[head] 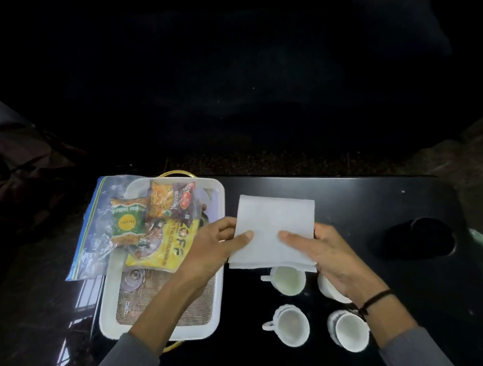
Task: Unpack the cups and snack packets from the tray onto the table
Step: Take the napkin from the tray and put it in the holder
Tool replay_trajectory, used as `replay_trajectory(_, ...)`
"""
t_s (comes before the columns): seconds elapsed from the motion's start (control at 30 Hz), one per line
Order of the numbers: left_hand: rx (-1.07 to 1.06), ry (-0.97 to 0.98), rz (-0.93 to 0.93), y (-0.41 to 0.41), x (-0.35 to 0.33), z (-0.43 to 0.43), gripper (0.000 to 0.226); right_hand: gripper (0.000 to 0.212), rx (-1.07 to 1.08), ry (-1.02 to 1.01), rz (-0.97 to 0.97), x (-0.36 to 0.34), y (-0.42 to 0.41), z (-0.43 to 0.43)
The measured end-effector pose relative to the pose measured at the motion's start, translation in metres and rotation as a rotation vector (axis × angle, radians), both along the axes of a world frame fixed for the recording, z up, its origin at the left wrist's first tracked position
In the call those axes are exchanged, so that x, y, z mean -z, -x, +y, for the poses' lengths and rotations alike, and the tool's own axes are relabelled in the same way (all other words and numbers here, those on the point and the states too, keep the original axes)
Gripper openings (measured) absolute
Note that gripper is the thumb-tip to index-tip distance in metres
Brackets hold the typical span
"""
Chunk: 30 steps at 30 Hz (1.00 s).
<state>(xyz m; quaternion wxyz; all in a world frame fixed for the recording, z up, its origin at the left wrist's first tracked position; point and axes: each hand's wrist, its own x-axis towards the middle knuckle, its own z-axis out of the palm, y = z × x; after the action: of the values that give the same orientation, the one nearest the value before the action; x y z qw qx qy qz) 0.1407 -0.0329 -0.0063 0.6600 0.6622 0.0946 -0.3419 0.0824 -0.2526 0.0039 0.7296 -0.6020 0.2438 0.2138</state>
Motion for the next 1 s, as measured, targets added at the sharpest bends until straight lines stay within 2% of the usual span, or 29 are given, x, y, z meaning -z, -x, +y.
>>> replay_trajectory(0.2,0.115,-0.013,0.032,0.018,0.001,-0.056,0.015,0.030,0.182,0.065,0.004,-0.005,0.041,-0.054)
replay_trajectory(0.33,0.196,-0.069,0.037,0.030,0.006,-0.106,0.007,0.027,0.357,0.077,0.036,0.004,0.073,-0.090)
replay_trajectory(0.5,0.233,-0.150,0.007,0.041,0.010,-0.160,0.012,0.023,0.622,0.070,0.048,0.014,0.104,-0.133)
replay_trajectory(0.6,0.269,-0.182,-0.003,0.045,0.008,-0.183,0.012,0.022,0.781,0.155,0.037,0.013,0.116,-0.159)
replay_trajectory(0.67,0.312,-0.197,-0.004,0.046,0.004,-0.196,0.012,0.020,0.858,0.292,0.030,0.007,0.122,-0.178)
replay_trajectory(0.8,0.374,-0.222,-0.025,0.044,-0.005,-0.218,0.014,0.020,0.823,0.648,0.002,-0.014,0.126,-0.216)
replay_trajectory(0.9,0.392,-0.257,-0.058,0.041,-0.009,-0.234,0.014,0.023,0.671,0.914,0.002,-0.028,0.117,-0.236)
replay_trajectory(1.0,0.390,-0.272,-0.071,0.039,-0.009,-0.248,0.014,0.030,0.530,1.034,0.046,-0.031,0.104,-0.247)
